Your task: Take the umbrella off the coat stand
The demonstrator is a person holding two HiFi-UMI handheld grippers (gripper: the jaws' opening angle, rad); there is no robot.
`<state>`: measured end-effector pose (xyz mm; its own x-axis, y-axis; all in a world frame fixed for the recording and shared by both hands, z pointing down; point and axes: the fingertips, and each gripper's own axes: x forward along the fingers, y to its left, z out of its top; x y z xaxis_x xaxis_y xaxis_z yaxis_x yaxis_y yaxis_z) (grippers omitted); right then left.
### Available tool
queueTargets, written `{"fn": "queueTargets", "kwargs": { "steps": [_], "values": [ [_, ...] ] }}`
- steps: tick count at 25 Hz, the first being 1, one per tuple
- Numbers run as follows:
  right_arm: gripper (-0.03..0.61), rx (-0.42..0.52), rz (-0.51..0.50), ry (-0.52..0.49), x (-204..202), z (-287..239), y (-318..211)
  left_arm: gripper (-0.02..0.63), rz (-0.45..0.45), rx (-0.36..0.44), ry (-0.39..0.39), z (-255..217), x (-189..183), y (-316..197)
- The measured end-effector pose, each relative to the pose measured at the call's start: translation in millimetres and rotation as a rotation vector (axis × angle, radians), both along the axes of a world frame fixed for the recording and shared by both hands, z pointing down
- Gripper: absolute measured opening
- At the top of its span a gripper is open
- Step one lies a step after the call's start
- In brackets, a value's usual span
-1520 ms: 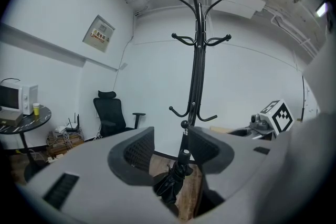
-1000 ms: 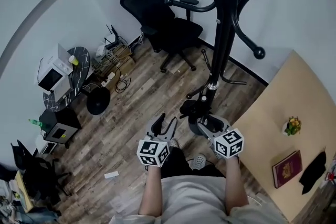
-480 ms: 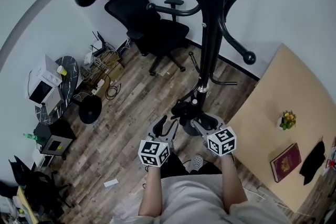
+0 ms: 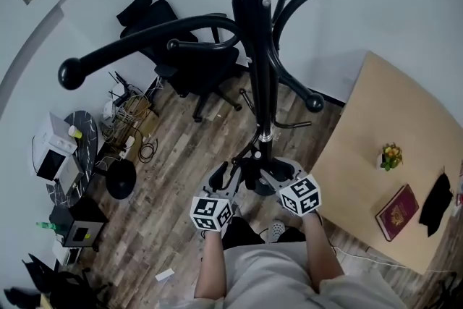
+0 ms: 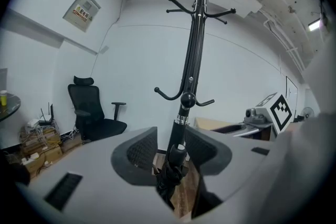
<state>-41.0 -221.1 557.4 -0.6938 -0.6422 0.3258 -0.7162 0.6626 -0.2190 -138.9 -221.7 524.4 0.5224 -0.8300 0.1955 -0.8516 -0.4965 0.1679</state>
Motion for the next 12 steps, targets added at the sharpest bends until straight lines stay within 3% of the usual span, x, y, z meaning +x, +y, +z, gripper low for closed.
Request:
{"fn": "queueTargets", "kwargs": {
  "steps": [12],
  "values": [
    [0.196,0.008,0.003,0.033,0.1,6.8,-14.9,0.169,0.132,0.030,-0.002,4.2,35.1,-40.5]
  ]
}}
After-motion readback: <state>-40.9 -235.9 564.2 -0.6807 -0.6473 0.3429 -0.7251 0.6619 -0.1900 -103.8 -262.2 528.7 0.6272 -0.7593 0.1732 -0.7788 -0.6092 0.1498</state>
